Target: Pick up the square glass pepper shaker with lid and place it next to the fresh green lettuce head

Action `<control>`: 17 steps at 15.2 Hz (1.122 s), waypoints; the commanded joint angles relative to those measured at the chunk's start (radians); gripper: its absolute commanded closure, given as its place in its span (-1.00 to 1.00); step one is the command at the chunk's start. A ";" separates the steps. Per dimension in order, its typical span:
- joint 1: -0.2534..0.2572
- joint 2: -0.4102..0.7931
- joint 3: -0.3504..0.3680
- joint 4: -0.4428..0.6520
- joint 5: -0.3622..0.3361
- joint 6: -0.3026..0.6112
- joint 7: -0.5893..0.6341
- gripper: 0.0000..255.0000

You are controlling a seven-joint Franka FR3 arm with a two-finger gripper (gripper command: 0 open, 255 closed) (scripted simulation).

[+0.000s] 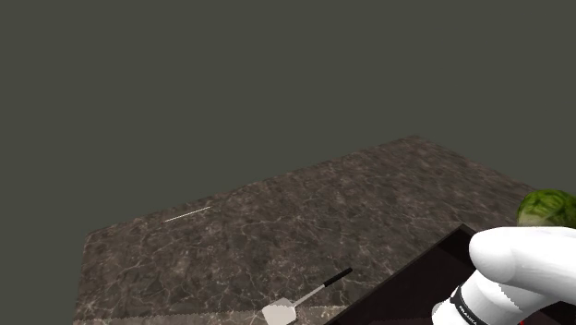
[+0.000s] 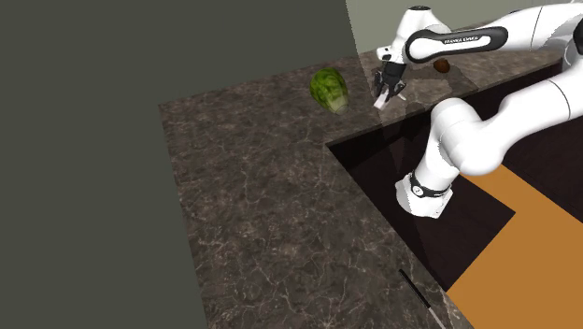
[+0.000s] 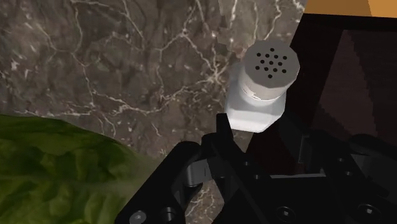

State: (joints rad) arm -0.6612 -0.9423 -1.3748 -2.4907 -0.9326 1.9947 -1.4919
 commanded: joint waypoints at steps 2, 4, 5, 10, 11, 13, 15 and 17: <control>0.018 0.006 -0.044 -0.010 -0.028 0.034 0.008 1.00; 0.031 0.010 -0.076 -0.016 -0.048 0.057 0.014 1.00; 0.039 0.012 -0.092 -0.018 -0.059 0.068 0.017 1.00; 0.055 0.015 -0.125 -0.022 -0.080 0.090 0.023 1.00; 0.055 0.015 -0.125 -0.022 -0.080 0.090 0.023 1.00; 0.055 0.015 -0.125 -0.022 -0.080 0.090 0.023 1.00; 0.055 0.015 -0.125 -0.022 -0.080 0.090 0.023 -1.00; 0.055 0.015 -0.125 -0.022 -0.080 0.090 0.023 -1.00</control>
State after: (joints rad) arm -0.6064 -0.9274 -1.4999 -2.5128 -1.0124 2.0848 -1.4685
